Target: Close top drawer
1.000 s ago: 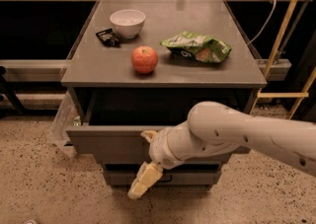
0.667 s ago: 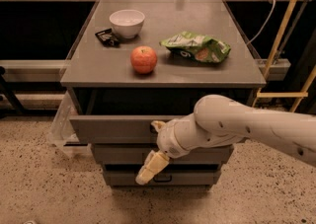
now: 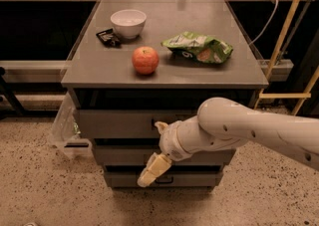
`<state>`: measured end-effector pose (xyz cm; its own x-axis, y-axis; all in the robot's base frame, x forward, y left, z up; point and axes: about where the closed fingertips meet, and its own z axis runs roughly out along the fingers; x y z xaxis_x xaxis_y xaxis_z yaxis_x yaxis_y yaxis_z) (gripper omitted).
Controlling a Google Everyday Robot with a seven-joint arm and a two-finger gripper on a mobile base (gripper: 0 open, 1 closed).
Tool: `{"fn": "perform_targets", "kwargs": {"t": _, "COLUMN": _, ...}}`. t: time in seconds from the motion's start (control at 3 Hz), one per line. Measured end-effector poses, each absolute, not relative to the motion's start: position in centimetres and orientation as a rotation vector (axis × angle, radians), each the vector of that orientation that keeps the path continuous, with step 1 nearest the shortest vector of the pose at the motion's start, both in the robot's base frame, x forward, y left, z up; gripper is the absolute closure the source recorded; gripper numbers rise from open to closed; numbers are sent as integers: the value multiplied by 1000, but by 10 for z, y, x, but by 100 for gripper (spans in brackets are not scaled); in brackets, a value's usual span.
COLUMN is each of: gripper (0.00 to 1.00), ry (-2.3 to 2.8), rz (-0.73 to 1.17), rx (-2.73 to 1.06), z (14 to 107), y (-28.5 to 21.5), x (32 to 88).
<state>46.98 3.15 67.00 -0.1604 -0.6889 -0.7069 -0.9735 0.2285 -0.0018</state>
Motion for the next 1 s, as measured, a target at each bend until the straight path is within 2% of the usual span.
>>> {"fn": "perform_targets", "kwargs": {"t": 0.33, "gripper": 0, "ry": 1936, "rz": 531, "rx": -1500, "z": 679, "y": 24, "x": 470}}
{"fn": "perform_targets", "kwargs": {"t": 0.67, "gripper": 19, "ry": 1943, "rz": 436, "rx": -1465, "z": 691, "y": 10, "x": 483}}
{"fn": "perform_targets", "kwargs": {"t": 1.0, "gripper": 42, "ry": 1979, "rz": 394, "rx": -1447, "z": 693, "y": -5, "x": 500}}
